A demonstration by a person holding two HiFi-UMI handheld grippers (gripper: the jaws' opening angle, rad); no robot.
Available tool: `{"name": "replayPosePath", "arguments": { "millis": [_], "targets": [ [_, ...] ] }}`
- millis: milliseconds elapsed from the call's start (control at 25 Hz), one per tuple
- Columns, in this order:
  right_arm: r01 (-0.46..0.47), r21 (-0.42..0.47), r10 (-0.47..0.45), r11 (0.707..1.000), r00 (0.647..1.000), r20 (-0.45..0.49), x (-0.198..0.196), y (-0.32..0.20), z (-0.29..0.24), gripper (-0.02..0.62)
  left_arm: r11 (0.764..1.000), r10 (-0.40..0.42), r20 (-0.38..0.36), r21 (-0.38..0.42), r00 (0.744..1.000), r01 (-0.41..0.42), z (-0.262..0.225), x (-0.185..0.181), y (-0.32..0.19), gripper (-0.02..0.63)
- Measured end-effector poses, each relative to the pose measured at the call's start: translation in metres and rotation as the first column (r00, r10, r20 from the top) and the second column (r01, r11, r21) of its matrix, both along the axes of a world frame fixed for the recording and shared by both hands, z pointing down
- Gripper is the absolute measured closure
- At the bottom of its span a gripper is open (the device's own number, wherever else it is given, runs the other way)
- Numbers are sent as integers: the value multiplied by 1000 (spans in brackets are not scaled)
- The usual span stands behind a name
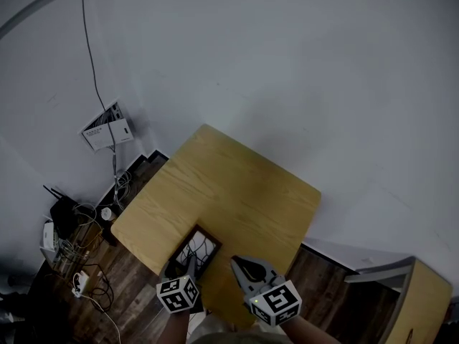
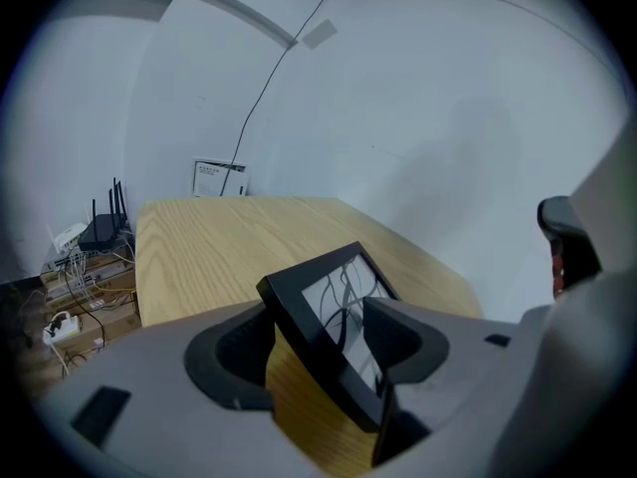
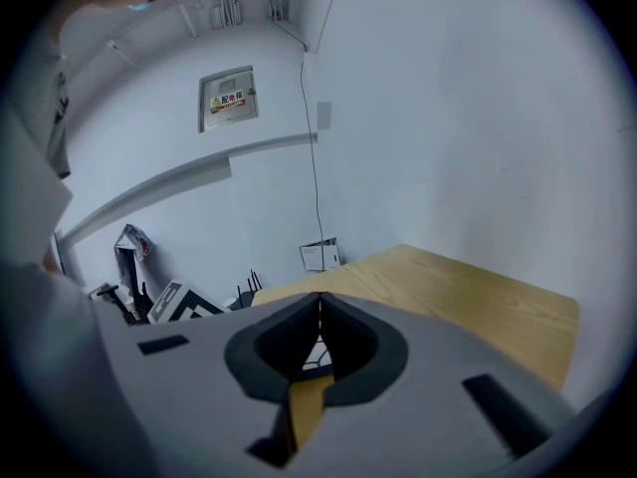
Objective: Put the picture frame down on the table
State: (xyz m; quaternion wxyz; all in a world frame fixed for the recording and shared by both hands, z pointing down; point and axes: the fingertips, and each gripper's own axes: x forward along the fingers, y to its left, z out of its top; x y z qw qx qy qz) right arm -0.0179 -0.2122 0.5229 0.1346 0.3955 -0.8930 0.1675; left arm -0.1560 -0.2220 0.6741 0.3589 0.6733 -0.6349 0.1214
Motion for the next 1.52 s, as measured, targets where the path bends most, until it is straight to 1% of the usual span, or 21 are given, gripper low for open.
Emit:
{"name": "replayPosePath", "arguments": {
  "millis": [200,400,720,880,1040,1200,1240,1280,1360,1520],
  "targets": [
    [-4,-6,4,1000,1000,-6,3,-2,2,595,1000,-8,18,-19,1000,8,9,-2,0,325],
    [-2,-12,2,1000,1000,-8,3,-3,3,595,999,-38,41,-6,998,39,9,-6,-4,283],
    [4,-13,-4,1000,1000,-10,2,-3,3,594,998,-64,55,4,996,64,9,-12,-4,261],
    [9,-7,-9,1000,1000,-5,-1,-3,0,595,998,-62,51,15,997,61,3,-12,-4,261],
    [16,6,-16,1000,1000,-1,-3,2,0,594,998,-50,25,49,998,49,-7,-8,-2,261],
    [9,5,-9,1000,1000,8,-3,8,-2,594,997,4,3,78,1000,-5,-22,2,2,264],
    [6,4,-6,1000,1000,12,-3,10,-3,595,996,16,-1,86,1000,-16,-26,4,4,268],
    [3,4,-3,1000,1000,14,-2,13,-3,595,995,19,-1,96,1000,-19,-31,5,6,293],
    [-2,6,2,1000,1000,18,-2,18,-4,595,993,18,9,119,1000,-19,-41,5,10,376],
    [-14,15,14,1000,1000,26,0,26,-5,595,985,43,35,167,998,-48,-61,8,18,426]
  ]
}}
